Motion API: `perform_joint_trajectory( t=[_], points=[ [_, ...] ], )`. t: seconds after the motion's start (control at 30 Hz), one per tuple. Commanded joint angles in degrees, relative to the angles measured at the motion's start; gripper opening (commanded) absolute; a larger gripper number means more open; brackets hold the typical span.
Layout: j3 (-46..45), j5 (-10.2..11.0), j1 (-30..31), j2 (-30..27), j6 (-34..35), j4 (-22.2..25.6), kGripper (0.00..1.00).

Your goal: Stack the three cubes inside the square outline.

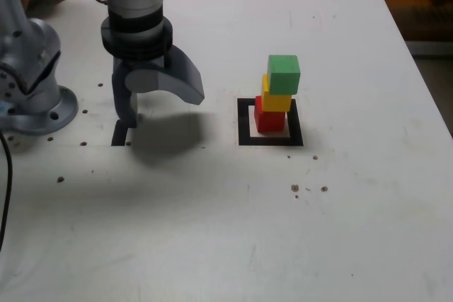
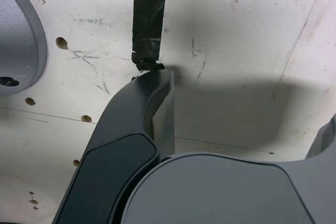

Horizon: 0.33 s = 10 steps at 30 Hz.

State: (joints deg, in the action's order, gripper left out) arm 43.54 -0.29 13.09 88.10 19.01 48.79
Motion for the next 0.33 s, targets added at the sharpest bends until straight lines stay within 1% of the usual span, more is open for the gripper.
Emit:
perform_joint_trajectory(
  t=[0.0,0.3],
  points=[
    [-0.2,0.1,0.1,-0.2,0.1,0.1,1.00],
    [-0.7,0.2,0.1,0.6,0.1,0.3,1.00]
  ],
)
